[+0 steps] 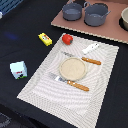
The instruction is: Interact with the objects in diverse but meaningful ways.
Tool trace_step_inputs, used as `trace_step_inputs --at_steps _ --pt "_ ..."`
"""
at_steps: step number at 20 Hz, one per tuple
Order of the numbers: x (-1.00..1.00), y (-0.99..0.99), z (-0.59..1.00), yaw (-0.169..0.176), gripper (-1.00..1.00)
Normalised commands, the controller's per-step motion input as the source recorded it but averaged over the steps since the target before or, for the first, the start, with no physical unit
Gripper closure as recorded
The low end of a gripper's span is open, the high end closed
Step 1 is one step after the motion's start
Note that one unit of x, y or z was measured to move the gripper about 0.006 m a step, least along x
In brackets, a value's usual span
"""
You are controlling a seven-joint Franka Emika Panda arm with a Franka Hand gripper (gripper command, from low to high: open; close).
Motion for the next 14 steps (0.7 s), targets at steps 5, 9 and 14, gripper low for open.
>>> trace_step_inputs --at_steps 5,9,14 --pt "0.22 0.00 -0.09 -0.025 -1.00" --pt "0.36 -0.33 -0.50 -0.080 -1.00" --pt "0.24 -0.43 -0.61 -0.129 -1.00"
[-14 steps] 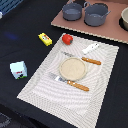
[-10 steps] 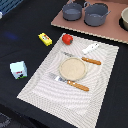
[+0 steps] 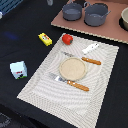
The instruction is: Interact with the objects in diverse but meaningful ways.
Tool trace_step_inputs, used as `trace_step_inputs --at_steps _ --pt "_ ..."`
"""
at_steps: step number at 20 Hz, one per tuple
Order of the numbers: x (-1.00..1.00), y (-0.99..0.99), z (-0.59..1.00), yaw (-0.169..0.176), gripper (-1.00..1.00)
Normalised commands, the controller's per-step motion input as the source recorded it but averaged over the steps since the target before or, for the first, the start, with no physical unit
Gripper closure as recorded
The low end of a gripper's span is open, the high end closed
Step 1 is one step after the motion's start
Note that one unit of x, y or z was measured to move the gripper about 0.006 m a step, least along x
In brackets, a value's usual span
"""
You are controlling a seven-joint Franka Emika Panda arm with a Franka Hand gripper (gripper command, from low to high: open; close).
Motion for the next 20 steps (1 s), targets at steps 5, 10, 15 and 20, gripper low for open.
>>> trace_step_inputs --at_steps 5,10,15,20 --pt "-0.04 -0.22 -0.64 -0.078 -1.00" --pt "-0.21 0.00 -0.66 -0.006 -1.00" --pt "-0.36 0.00 -0.60 -0.001 -1.00" --pt "-0.39 -0.01 -0.37 -0.002 -1.00"
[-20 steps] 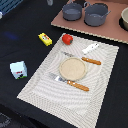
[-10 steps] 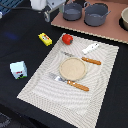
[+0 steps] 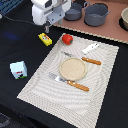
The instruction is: Interact with the objects in diverse but meaningful ways.
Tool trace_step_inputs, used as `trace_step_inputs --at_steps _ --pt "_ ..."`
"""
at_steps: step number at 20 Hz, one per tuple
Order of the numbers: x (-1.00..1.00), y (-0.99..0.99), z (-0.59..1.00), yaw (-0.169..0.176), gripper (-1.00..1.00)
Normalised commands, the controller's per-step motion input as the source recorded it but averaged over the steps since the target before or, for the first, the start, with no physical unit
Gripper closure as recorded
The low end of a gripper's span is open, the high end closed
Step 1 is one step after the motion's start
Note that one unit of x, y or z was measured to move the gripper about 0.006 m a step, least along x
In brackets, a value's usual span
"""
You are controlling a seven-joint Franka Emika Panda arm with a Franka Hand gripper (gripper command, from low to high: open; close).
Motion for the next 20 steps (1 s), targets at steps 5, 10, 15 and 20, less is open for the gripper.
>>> trace_step_inputs --at_steps 5,10,15,20 --pt "-0.48 -0.09 -0.42 -0.004 -1.00" --pt "-0.52 -0.15 -0.49 -0.004 -1.00" --pt "-0.46 -0.05 -0.49 -0.003 1.00" --pt "-0.29 0.00 -0.46 0.000 1.00"
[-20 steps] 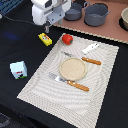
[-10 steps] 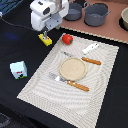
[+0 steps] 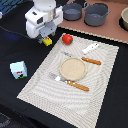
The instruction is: Interact with the objects in diverse but meaningful ways.
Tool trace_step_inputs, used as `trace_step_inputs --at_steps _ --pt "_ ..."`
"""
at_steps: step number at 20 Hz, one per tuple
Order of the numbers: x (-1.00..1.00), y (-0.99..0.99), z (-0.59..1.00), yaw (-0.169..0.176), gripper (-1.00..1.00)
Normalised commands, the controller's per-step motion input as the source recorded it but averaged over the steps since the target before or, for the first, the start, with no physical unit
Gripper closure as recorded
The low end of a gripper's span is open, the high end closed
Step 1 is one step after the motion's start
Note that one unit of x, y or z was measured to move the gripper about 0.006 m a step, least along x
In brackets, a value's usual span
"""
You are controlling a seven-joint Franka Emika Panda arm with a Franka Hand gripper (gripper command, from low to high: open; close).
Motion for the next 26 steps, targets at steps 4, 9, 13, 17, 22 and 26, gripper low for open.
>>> trace_step_inputs --at_steps 4,9,13,17,22,26 --pt "-0.15 0.01 -0.30 0.000 1.00" --pt "-0.01 0.02 -0.01 0.000 1.00" --pt "0.02 0.01 0.26 -0.003 1.00" --pt "0.51 -0.13 0.96 -0.076 1.00" --pt "0.79 -0.34 0.98 -0.080 1.00" --pt "0.76 -0.47 0.70 -0.047 1.00"
